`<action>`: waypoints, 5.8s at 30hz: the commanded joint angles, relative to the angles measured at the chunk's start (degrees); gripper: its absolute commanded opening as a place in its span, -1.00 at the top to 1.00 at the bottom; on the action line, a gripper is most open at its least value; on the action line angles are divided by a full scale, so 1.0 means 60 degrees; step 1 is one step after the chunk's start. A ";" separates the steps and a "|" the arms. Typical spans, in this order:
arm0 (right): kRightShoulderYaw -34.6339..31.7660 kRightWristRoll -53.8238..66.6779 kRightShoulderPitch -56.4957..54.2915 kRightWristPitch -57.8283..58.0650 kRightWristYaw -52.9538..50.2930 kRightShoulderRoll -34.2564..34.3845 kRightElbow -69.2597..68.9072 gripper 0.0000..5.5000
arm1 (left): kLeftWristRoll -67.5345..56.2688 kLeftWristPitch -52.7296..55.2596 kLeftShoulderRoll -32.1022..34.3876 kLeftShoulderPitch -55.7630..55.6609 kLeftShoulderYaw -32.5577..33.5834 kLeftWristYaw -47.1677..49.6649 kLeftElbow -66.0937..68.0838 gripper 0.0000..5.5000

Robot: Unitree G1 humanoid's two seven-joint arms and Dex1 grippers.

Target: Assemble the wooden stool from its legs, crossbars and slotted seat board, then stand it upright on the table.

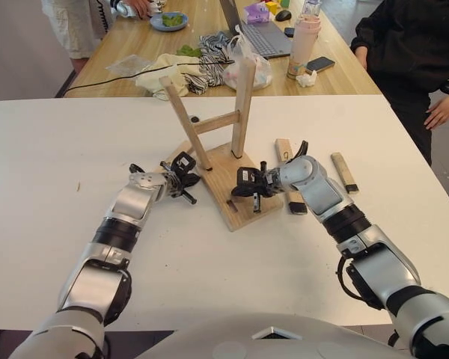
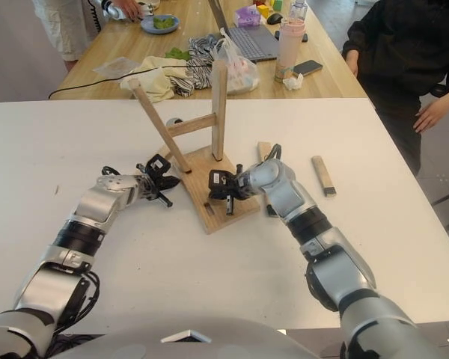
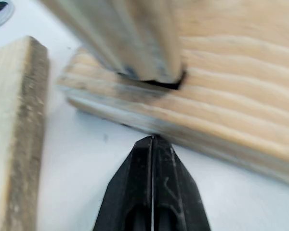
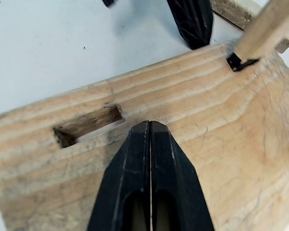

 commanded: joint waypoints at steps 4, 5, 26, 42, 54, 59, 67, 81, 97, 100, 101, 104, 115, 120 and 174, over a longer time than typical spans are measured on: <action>0.0042 0.0248 0.1159 0.0820 -0.1173 0.0716 0.0786 0.99 | 0.0140 -0.0755 -0.0638 -0.0504 0.0391 0.0158 0.0692 1.00; -0.0008 0.0271 0.1135 0.0777 -0.1449 0.0817 0.0953 0.99 | 0.0147 -0.0802 -0.0743 -0.0555 0.0465 0.0228 0.0779 1.00; -0.6995 0.4617 0.1279 0.4626 -0.5443 -0.0059 -0.2375 0.57 | -0.0533 0.0228 0.0443 0.0523 0.4128 0.2015 -0.1932 1.00; -0.7223 0.3852 0.0838 0.2943 -0.4066 -0.2992 0.3487 0.12 | -0.1457 -0.1092 0.0107 0.0805 0.5485 0.1520 0.3233 1.00; -0.6076 0.3139 0.1461 0.2720 -0.3750 -0.3102 0.3310 0.12 | -0.2529 0.1861 -0.0649 0.3580 0.4112 0.0914 -0.2340 1.00; -0.5390 0.2366 0.1997 0.2049 -0.4166 -0.3204 0.3314 0.33 | -0.2271 0.0808 -0.0759 0.2933 0.5109 0.2619 -0.2725 1.00; -0.5472 0.2076 0.2434 -0.0481 -0.5536 -0.2812 0.3072 0.53 | -0.4661 0.0733 -0.1900 0.2183 0.5418 0.2808 -0.6247 0.94; -0.3601 0.4241 0.1643 -0.1696 -0.4893 -0.0006 -0.5304 0.53 | -0.7817 0.1410 -0.3833 -0.0611 0.4226 0.3245 -0.6309 0.19; -0.3422 0.4229 0.2074 -0.1700 -0.5227 0.0388 -0.5425 0.53 | -0.8306 0.1420 -0.3470 -0.0724 0.4467 0.3352 -0.5681 0.75; -0.3096 0.4058 0.2219 -0.0946 -0.4984 0.0196 -0.5179 0.38 | -0.8065 0.1271 -0.3384 -0.0680 0.4465 0.3435 -0.5594 0.86; -0.2996 0.3818 0.2254 -0.0746 -0.5069 0.0137 -0.4933 0.36 | -0.7948 0.1225 -0.3313 -0.0667 0.4470 0.3437 -0.5513 0.86; -0.2972 0.3100 0.2242 -0.0058 -0.5555 0.0026 -0.3937 0.17 | -0.7139 0.1013 -0.2731 -0.0232 0.4534 0.3549 -0.5342 0.86; -0.5987 0.3193 0.1857 -0.0444 -0.8249 0.0258 -0.1702 0.60 | -0.4930 -0.0795 -0.2187 0.1585 0.6000 0.4911 -0.3552 0.86; -0.5848 0.3138 0.1725 -0.0893 -0.8352 0.0445 -0.1228 0.88 | -0.4463 -0.2036 -0.2693 0.0672 0.6038 0.5003 -0.1601 0.86; -0.5580 0.3047 0.2026 -0.2140 -0.7706 0.0450 -0.0587 1.00 | 0.0361 -0.8335 -0.2752 0.3606 0.3399 0.4592 0.4317 0.86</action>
